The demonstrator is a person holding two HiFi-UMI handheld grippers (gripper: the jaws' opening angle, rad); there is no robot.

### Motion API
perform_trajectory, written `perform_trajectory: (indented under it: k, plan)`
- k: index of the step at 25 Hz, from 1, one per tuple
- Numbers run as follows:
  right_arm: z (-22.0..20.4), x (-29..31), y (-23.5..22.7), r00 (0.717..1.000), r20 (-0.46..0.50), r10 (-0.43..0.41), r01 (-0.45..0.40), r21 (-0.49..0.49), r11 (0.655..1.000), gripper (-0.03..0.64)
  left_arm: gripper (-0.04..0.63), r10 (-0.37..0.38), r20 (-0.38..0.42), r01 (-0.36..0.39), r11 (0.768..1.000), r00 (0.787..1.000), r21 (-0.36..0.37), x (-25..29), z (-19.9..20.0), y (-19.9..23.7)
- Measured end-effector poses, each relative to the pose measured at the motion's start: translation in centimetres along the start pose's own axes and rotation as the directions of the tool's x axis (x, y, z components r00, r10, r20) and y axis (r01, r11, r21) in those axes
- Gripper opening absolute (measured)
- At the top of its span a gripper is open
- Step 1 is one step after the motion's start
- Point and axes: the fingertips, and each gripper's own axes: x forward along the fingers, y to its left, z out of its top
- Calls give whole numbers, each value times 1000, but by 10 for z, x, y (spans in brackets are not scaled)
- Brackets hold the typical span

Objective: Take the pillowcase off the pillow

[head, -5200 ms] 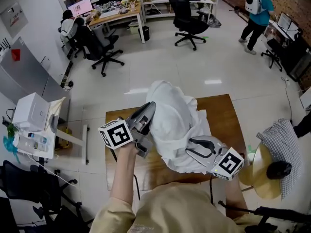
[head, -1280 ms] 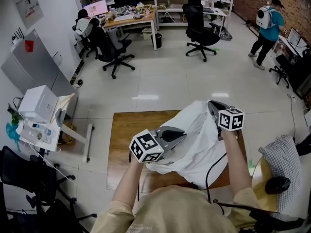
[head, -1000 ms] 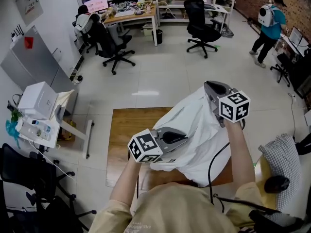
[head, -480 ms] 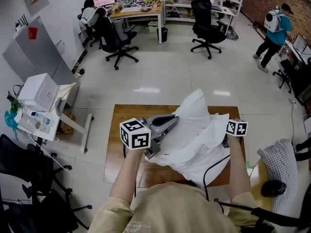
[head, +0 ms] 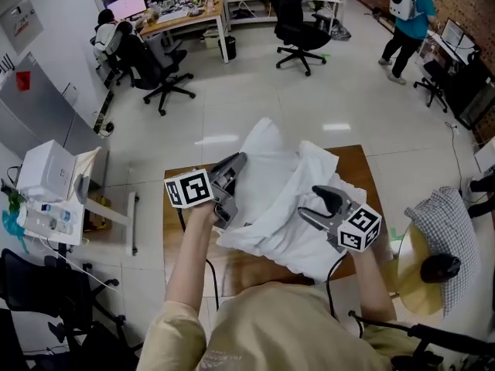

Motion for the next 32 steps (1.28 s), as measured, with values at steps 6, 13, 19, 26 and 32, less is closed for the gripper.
perform_trajectory:
  k: [6, 13, 19, 26, 32]
  plan:
    - [-121, 69, 53, 971, -239, -21, -12, -135, 991, 280, 6, 40, -53, -37, 998, 998, 55, 2, -6, 0]
    - [-169, 61, 21, 914, -370, -165, 110, -164, 980, 46, 6, 156, -61, -148, 982, 986, 115, -20, -5, 27]
    - [-245, -18, -10, 827, -488, -280, 257, -116, 959, 23, 6, 265, -48, -256, 955, 963, 147, -50, -21, 65]
    - [-173, -51, -12, 930, -335, -151, 198, 110, 974, 271, 6, 121, -122, -74, 939, 985, 335, -39, -32, 14]
    - [-135, -88, -7, 865, -486, -122, 38, -179, 983, 397, 8, 138, -191, 14, 774, 972, 633, -35, -51, -40]
